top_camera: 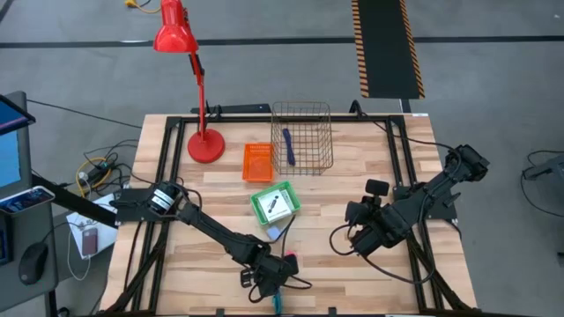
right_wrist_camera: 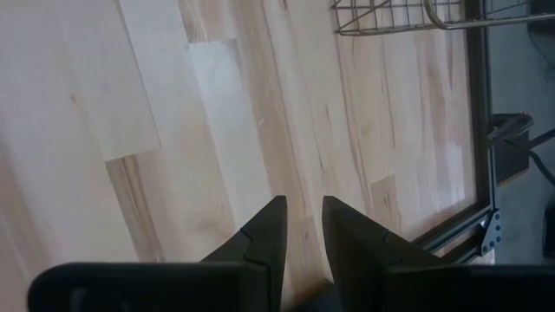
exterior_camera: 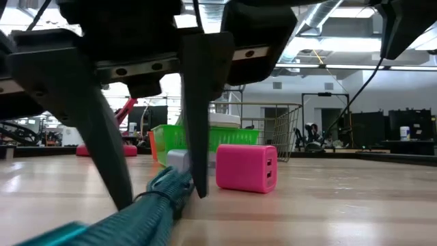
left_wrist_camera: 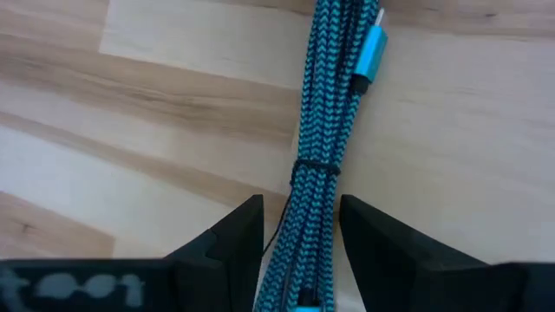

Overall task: Pick and place items into bin
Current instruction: Put the blue green charger cord into the wire basket

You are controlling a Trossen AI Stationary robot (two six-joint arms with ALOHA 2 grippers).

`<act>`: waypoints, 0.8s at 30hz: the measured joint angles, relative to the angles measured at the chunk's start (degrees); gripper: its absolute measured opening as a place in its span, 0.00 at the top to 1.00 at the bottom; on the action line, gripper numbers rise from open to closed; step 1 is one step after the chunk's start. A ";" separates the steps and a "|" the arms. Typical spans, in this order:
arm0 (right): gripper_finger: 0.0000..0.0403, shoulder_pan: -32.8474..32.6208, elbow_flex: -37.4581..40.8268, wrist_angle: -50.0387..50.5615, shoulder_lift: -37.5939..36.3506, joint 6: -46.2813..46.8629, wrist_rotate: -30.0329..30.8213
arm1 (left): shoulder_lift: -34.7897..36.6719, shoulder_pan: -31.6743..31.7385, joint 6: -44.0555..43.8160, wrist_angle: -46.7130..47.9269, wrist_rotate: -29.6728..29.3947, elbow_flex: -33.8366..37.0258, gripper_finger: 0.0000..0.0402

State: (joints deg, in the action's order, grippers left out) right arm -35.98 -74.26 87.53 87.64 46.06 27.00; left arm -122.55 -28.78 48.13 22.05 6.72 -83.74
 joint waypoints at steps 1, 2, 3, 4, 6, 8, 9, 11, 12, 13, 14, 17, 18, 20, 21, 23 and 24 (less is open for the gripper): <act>0.83 0.01 0.00 -0.13 0.00 0.00 -0.02 | -0.03 0.03 -0.08 -0.02 0.43 0.02 0.64; 0.83 0.00 0.00 -0.14 -0.02 0.02 -0.02 | -0.03 0.06 -0.08 -0.13 0.56 0.09 0.64; 0.83 -0.01 0.00 -0.15 -0.02 0.02 -0.04 | -0.03 0.08 -0.08 -0.15 0.56 0.11 0.64; 0.83 0.00 0.00 -0.33 0.00 0.01 -0.08 | -0.03 0.13 -0.06 -0.16 0.51 0.11 0.64; 0.83 -0.01 0.00 -0.30 -0.02 0.02 -0.07 | -0.05 0.14 -0.37 -0.13 0.12 0.08 0.64; 0.83 0.01 0.00 -0.50 0.00 0.02 -0.07 | -0.07 0.12 -1.10 -0.10 0.07 0.07 0.64; 0.83 -0.01 0.00 -0.49 0.00 0.02 -0.07 | -0.10 0.14 -1.29 -0.09 0.16 0.07 0.64; 0.83 -0.01 0.00 -0.63 0.00 0.00 -0.07 | -0.11 0.14 -1.41 0.02 0.36 0.07 0.66; 0.83 -0.01 0.00 -0.81 0.00 0.00 -0.07 | -0.12 0.13 -1.68 0.09 0.37 0.07 0.68; 0.83 0.00 0.00 -0.89 -0.01 0.01 -0.07 | -0.14 0.12 -2.41 0.16 0.41 0.07 0.71; 0.83 -0.01 0.00 -0.88 0.00 0.01 -0.07 | -0.19 0.12 -3.40 0.18 0.70 0.07 0.74; 0.83 -0.01 0.00 -1.01 0.00 0.02 -0.06 | -0.25 0.23 -6.45 0.75 2.74 0.07 0.88; 0.83 -0.01 0.00 -1.05 0.00 0.02 -0.04 | -0.27 0.25 -7.33 0.93 3.31 0.07 0.93; 0.83 -0.01 0.00 -1.14 -0.02 0.02 -0.04 | -0.27 0.23 -9.34 1.01 3.44 0.07 0.96; 0.83 -0.01 0.00 -1.16 -0.02 0.02 -0.04 | -0.25 0.23 -10.28 1.00 3.43 0.07 0.96; 0.83 -0.01 0.00 -1.17 -0.02 0.00 -0.04 | 0.00 0.14 -11.99 1.07 3.29 0.08 0.95; 0.83 -0.01 0.00 -1.14 -0.01 -0.01 -0.04 | 0.23 0.03 -12.84 1.24 3.24 0.15 0.95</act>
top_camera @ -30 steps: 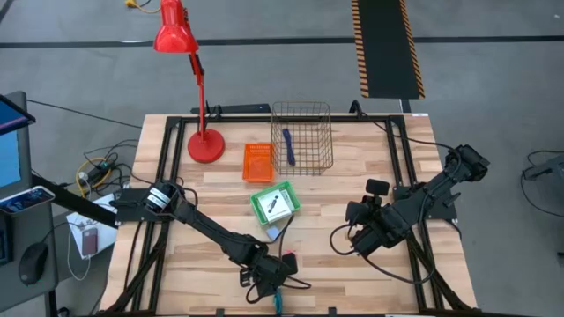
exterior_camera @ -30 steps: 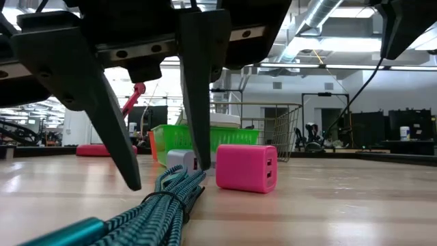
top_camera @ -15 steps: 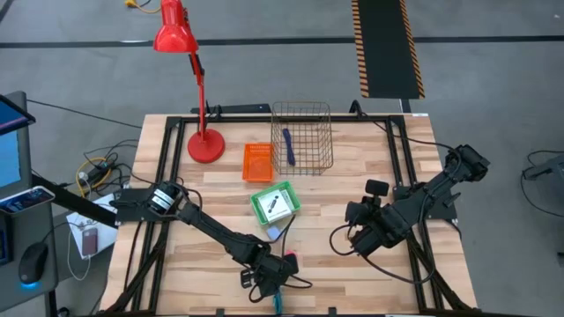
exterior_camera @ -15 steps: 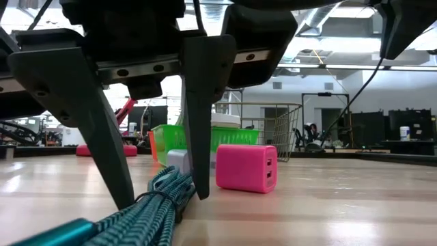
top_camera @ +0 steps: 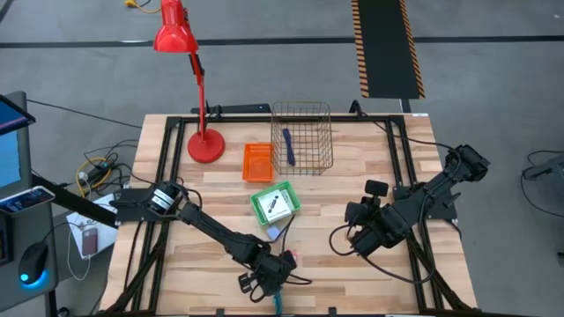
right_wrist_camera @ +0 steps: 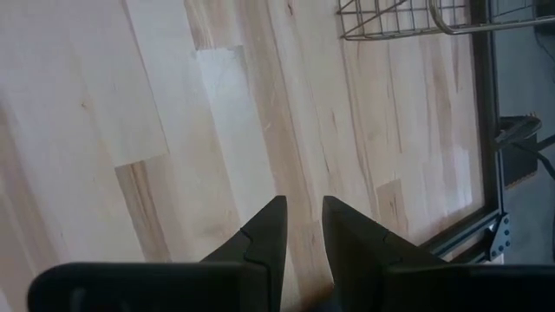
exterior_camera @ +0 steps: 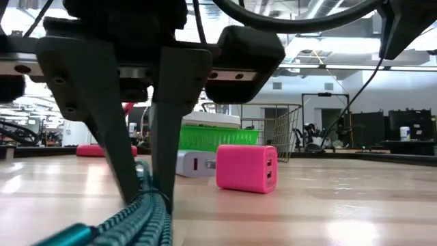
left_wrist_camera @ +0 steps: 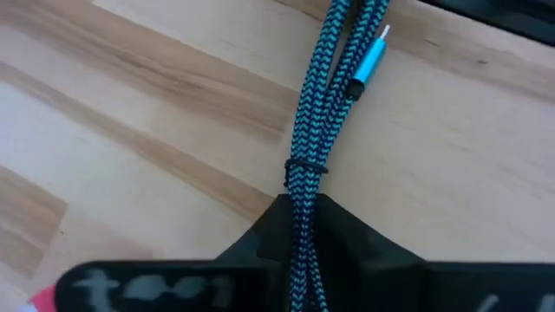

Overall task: Pick and place items into bin
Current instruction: Put the blue green charger cord into the wire basket

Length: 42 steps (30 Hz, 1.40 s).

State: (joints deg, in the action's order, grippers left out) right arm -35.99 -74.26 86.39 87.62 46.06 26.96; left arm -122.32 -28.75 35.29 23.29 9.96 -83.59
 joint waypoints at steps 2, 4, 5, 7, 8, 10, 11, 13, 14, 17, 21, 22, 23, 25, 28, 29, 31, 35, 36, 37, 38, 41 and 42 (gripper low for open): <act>0.83 0.02 0.00 0.07 0.00 -0.01 0.00 | 0.85 -0.42 -1.37 0.81 -0.34 0.16 0.97; 0.83 0.00 0.00 0.19 0.01 -0.04 0.02 | 2.50 -0.74 -2.09 1.04 -1.14 0.24 0.98; 0.83 0.00 0.00 0.30 0.00 -0.04 0.01 | 3.63 -0.89 -2.53 0.65 -1.92 0.24 0.98; 0.83 0.02 0.00 0.46 0.01 -0.06 0.02 | 6.32 -1.29 -3.24 0.48 -4.08 0.16 0.99; 0.83 0.01 0.00 0.48 0.00 -0.06 0.02 | 7.62 -1.46 -3.48 0.50 -5.11 0.15 0.99; 0.83 0.01 0.00 0.91 0.01 -0.08 0.02 | 10.54 -1.70 -4.18 0.33 -7.72 0.15 0.99; 0.83 0.00 0.00 1.24 0.01 -0.08 0.02 | 12.45 -1.78 -4.22 0.39 -9.37 0.15 0.99; 0.83 0.00 0.00 2.11 0.01 -0.06 0.04 | 16.61 -1.85 -4.42 0.50 -13.62 0.04 0.99; 0.83 0.02 0.00 2.33 0.01 -0.06 0.05 | 18.67 -1.79 -4.42 0.57 -16.26 0.00 0.99; 0.83 0.00 0.00 3.27 -0.01 -0.04 0.09 | 24.49 -0.84 -4.49 0.41 -24.56 0.00 0.99; 0.83 0.02 0.00 3.38 0.01 -0.08 0.15 | 32.06 2.16 -4.68 -3.36 -33.89 0.00 0.99; 0.83 0.02 0.00 3.38 0.01 -0.08 0.28 | 33.52 3.34 -4.69 -4.48 -34.95 -0.02 0.99; 0.83 0.02 0.00 3.38 0.01 -0.12 0.40 | 34.77 4.70 -4.71 -5.27 -35.62 -0.02 0.99; 0.83 0.02 0.00 3.37 0.01 -0.12 0.71 | 36.53 7.91 -5.28 -7.56 -35.96 -0.02 0.99; 0.83 0.02 0.00 3.36 -0.01 -0.12 1.56 | 37.84 13.89 -7.67 -10.76 -35.89 -0.02 0.99; 0.83 0.02 0.00 3.34 0.01 -0.12 1.57 | 37.85 16.09 -8.79 -11.80 -35.85 -0.03 0.99; 0.83 0.03 0.00 3.36 -0.01 -0.12 1.62 | 37.63 20.72 -11.49 -12.24 -35.21 -0.02 0.99; 0.83 0.02 0.00 3.36 0.01 -0.10 1.60 | 35.30 29.85 -18.22 -13.65 -30.30 0.09 0.99; 0.83 0.02 0.00 3.38 0.00 -0.06 1.56 | 34.09 31.94 -19.81 -14.81 -29.48 0.07 0.99; 0.83 0.02 0.00 3.28 0.00 -0.04 1.54 | 33.10 34.01 -21.28 -16.40 -28.09 -0.11 0.99; 0.83 0.03 0.00 3.14 0.01 -0.05 1.50 | 32.31 35.96 -22.76 -16.04 -26.59 -0.07 0.99; 0.83 0.03 0.04 2.67 0.01 -0.01 1.42 | 29.02 40.63 -26.98 -18.23 -21.62 0.02 0.99; 0.83 0.02 0.07 2.63 0.01 -0.01 1.42 | 27.88 41.80 -28.46 -18.94 -20.39 0.02 0.99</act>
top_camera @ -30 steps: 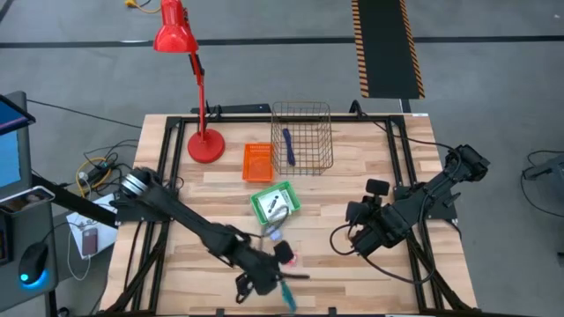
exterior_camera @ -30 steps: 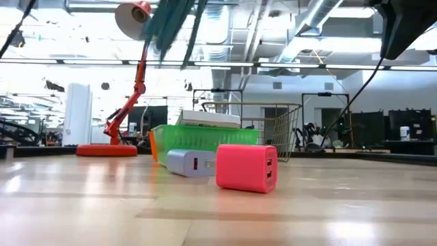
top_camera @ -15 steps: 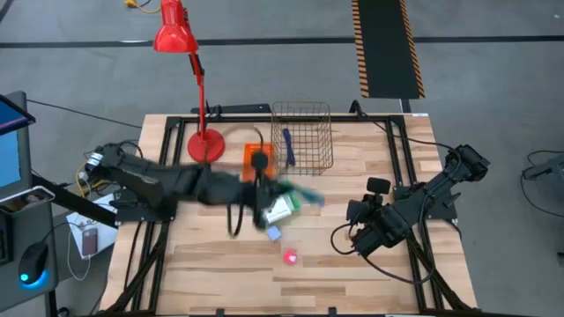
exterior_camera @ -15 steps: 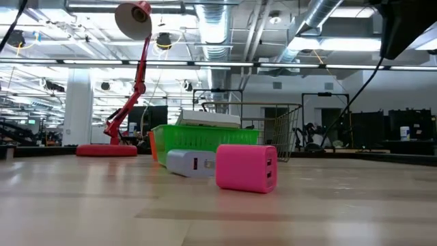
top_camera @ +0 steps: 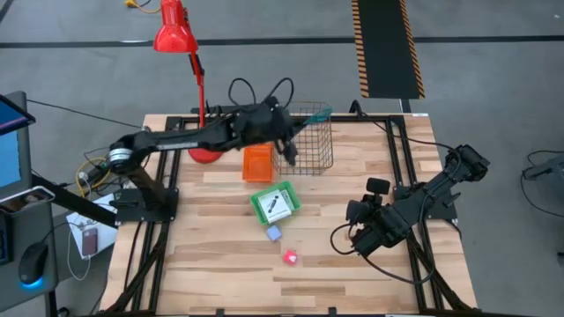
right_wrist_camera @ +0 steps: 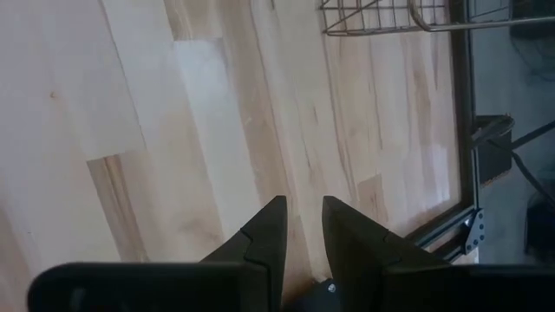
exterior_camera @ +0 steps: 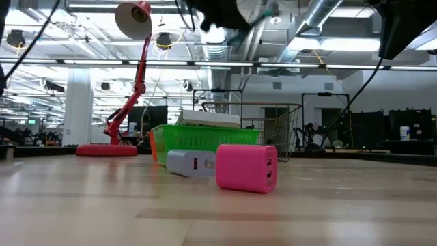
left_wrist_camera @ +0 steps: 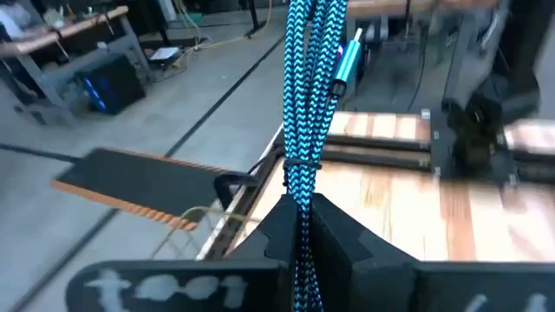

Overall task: Pick and place items into bin
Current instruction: Put the blue green charger cord into the wire basket, then put the pink adaptor into the orange bin

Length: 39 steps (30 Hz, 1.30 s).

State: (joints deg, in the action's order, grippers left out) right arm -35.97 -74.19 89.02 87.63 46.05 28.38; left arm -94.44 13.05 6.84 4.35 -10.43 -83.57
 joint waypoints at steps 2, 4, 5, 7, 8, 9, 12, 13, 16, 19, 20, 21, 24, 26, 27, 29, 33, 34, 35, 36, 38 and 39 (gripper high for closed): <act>0.83 0.00 0.20 -0.12 -0.02 0.04 0.00 | -2.08 1.65 -3.18 -1.38 2.09 0.00 0.98; 0.83 0.00 0.26 -0.18 0.00 0.04 -0.02 | -3.83 2.71 -6.20 -2.79 3.12 0.00 0.97; 0.83 0.00 0.26 -0.26 -0.01 0.04 -0.02 | -4.72 3.08 -7.23 -2.47 3.12 0.00 0.96; 0.83 0.00 0.26 -0.77 0.00 0.05 -0.02 | -5.93 3.54 -8.53 -3.32 2.97 0.00 0.93; 0.83 0.00 0.26 -1.01 0.00 0.06 -0.02 | -6.28 3.72 -8.77 -3.13 2.42 0.00 0.92; 0.83 0.00 0.26 -1.03 0.00 0.06 -0.02 | -6.58 3.74 -8.80 -3.76 1.97 0.00 0.91; 0.83 0.00 0.26 -1.47 0.00 0.08 -0.04 | -6.79 3.70 -7.68 -3.90 1.53 0.00 0.85; 0.83 0.00 0.26 -1.45 0.00 0.08 -0.07 | -6.79 3.70 -7.48 -3.90 1.50 0.00 0.83; 0.83 0.00 0.26 -1.76 0.00 0.08 -0.07 | -6.68 3.66 -7.50 -3.81 0.04 0.00 0.77; 0.83 0.00 0.26 -2.66 0.00 0.10 -0.15 | -6.47 3.70 -7.48 -3.66 -0.78 0.00 0.71; 0.83 0.00 0.26 -3.15 0.00 0.21 -0.17 | -6.39 3.70 -7.49 -3.42 -0.64 -0.02 0.70; 0.83 0.00 0.26 -3.58 0.00 0.68 -0.17 | -6.03 3.69 -7.53 -2.23 -0.01 -0.02 0.69; 0.83 0.00 0.26 -4.61 0.00 3.77 -0.17 | -4.75 3.44 -7.38 2.28 3.40 -0.09 0.66; 0.83 0.00 0.26 -5.01 0.00 7.23 -0.20 | -3.05 3.08 -7.35 7.58 5.42 -0.07 0.66; 0.83 0.00 0.32 -5.57 0.00 9.29 -0.38 | -1.92 2.98 -7.37 10.10 6.56 -0.07 0.66; 0.83 0.06 0.49 -7.44 0.00 13.83 -2.28 | 0.97 2.55 -7.39 16.37 9.13 -0.07 0.66; 0.83 1.05 0.57 -13.09 0.65 17.69 -9.37 | 7.80 0.99 -7.22 27.49 15.99 -0.07 0.66; 0.83 1.29 0.60 -14.89 1.03 17.08 -10.26 | 9.74 0.27 -7.04 29.97 17.46 -0.07 0.66; 0.83 1.38 0.61 -16.89 1.56 16.09 -10.32 | 11.78 -0.30 -6.91 31.79 18.78 -0.07 0.66; 0.83 1.57 0.61 -19.37 2.21 14.71 -9.99 | 13.83 -1.11 -6.83 33.77 19.57 -0.07 0.66; 0.83 1.90 0.59 -24.65 4.06 12.88 -6.88 | 18.09 -2.92 -6.72 36.58 20.16 -0.07 0.65; 0.83 2.03 0.59 -27.04 5.17 12.64 -5.25 | 20.14 -4.06 -6.37 37.60 20.21 -0.07 0.65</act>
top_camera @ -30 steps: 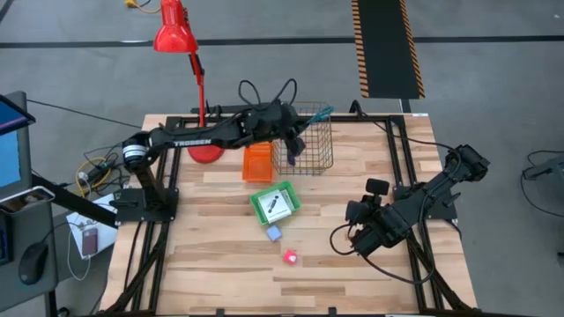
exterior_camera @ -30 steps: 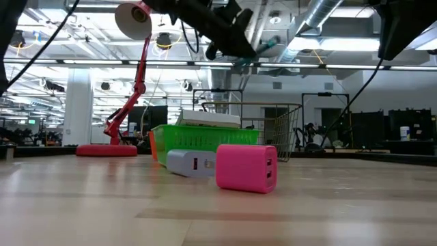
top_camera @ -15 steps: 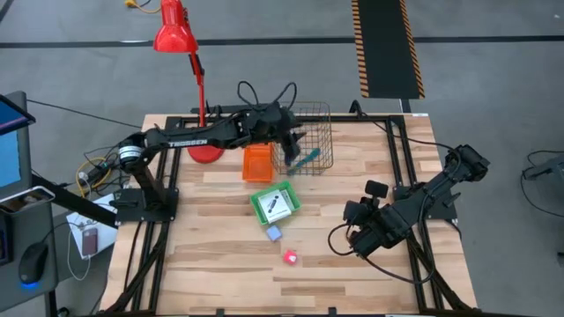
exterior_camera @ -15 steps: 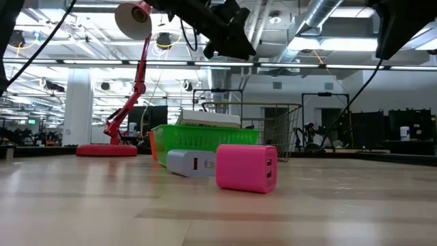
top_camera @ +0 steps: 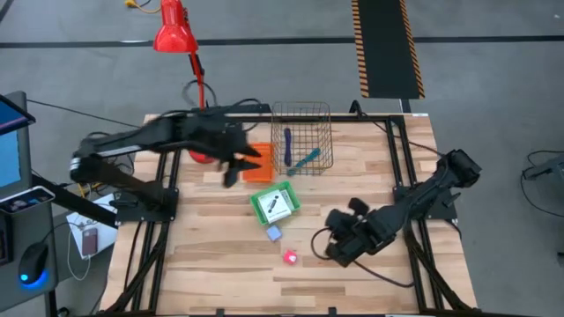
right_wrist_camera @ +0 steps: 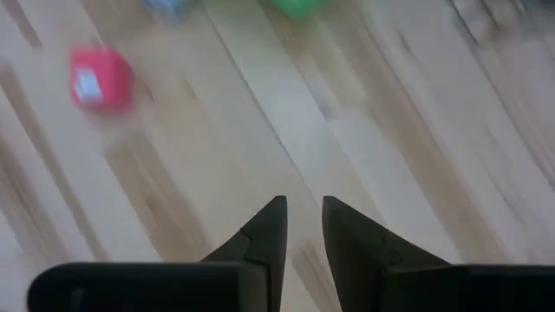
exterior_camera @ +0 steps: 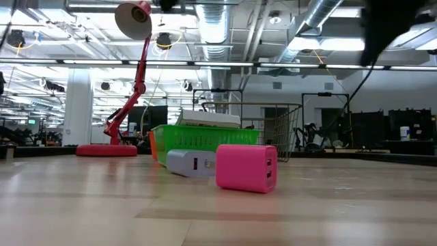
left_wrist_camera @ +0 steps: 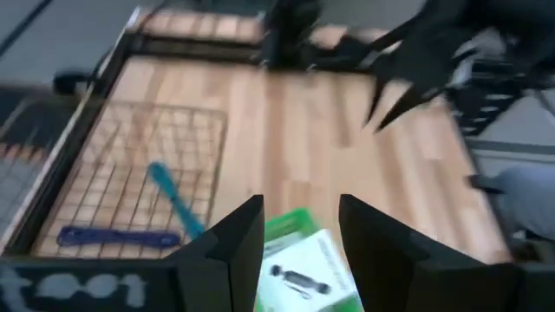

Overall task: Pick and place items into bin
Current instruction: Put the pink adaptor into the orange bin

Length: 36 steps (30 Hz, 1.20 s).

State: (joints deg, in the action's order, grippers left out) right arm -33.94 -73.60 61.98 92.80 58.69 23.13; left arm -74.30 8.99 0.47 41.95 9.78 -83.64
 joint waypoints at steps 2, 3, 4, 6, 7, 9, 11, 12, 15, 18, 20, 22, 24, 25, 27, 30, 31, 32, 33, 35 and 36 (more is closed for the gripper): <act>0.83 0.05 0.00 -5.59 2.06 -0.80 2.33 | 3.86 -2.27 0.24 0.54 -0.02 0.20 0.65; 0.83 0.06 -0.01 -8.27 3.26 -1.82 2.86 | 5.68 -3.47 0.23 0.80 -0.02 0.34 0.65; 0.83 0.07 -0.02 -11.00 4.60 -2.80 3.17 | 7.46 -4.67 0.08 0.79 0.00 0.40 0.65; 0.83 0.05 -0.02 -15.98 7.23 -3.64 4.04 | 10.48 -6.99 -0.28 1.62 0.00 0.50 0.65; 0.83 0.07 -0.02 -18.33 8.51 -3.68 4.18 | 11.89 -8.19 -0.36 1.78 -0.04 0.50 0.65; 0.81 0.33 -0.02 -22.41 11.00 -3.70 4.16 | 14.34 -10.65 -0.52 2.91 -0.37 0.50 0.65; 0.78 0.44 -0.02 -25.71 13.51 -3.72 4.13 | 16.21 -12.84 -0.75 3.46 -1.27 0.52 0.65; 0.76 0.63 -0.02 -27.20 14.61 -3.76 4.06 | 17.00 -13.82 -0.84 3.91 -1.73 0.52 0.65; 0.68 1.11 -0.04 -30.59 17.07 -3.45 3.76 | 18.65 -16.36 -1.28 4.84 -3.78 0.55 0.65; 0.58 1.50 -0.04 -33.68 18.43 -3.25 2.60 | 19.35 -18.17 -2.27 5.96 -5.83 0.55 0.65; 0.51 1.81 -0.11 -36.03 18.78 -3.25 1.13 | 19.37 -18.98 -2.88 6.25 -6.76 0.55 0.65; 0.44 1.84 -0.15 -37.99 18.94 -3.69 0.08 | 19.30 -19.62 -3.23 7.26 -7.43 0.57 0.65; 0.38 1.84 -0.15 -40.54 18.92 -5.31 -1.19 | 18.85 -20.07 -3.28 7.62 -7.61 0.57 0.65; 0.36 1.84 -0.15 -41.66 18.92 -6.04 -1.88 | 18.76 -20.29 -3.30 8.06 -7.61 0.57 0.65; 0.32 1.84 -0.15 -43.06 18.90 -6.72 -2.85 | 18.02 -20.64 -3.63 8.97 -7.67 0.61 0.65; 0.30 1.84 -0.15 -43.24 18.92 -8.14 -3.54 | 17.26 -20.63 -4.25 8.98 -8.20 0.61 0.65; 0.30 1.84 -0.15 -42.97 18.96 -8.22 -3.54 | 17.01 -20.63 -4.46 8.74 -8.23 0.61 0.65; 0.30 1.84 -0.15 -42.57 19.00 -8.73 -3.52 | 16.88 -20.63 -4.68 8.65 -8.36 0.61 0.65; 0.30 1.84 -0.15 -42.33 19.05 -9.47 -3.50 | 16.80 -20.63 -4.75 8.82 -8.40 0.61 0.65; 0.30 1.84 -0.15 -42.27 19.05 -10.65 -3.21 | 16.20 -20.63 -4.88 8.49 -8.69 0.60 0.65; 0.30 1.84 -0.15 -42.21 19.05 -10.88 -3.03 | 16.00 -20.63 -4.98 8.38 -9.00 0.59 0.65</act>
State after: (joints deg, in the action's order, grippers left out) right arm -32.10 -73.76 19.77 111.85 47.81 20.10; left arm -58.30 -11.64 -4.51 50.32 0.78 -83.05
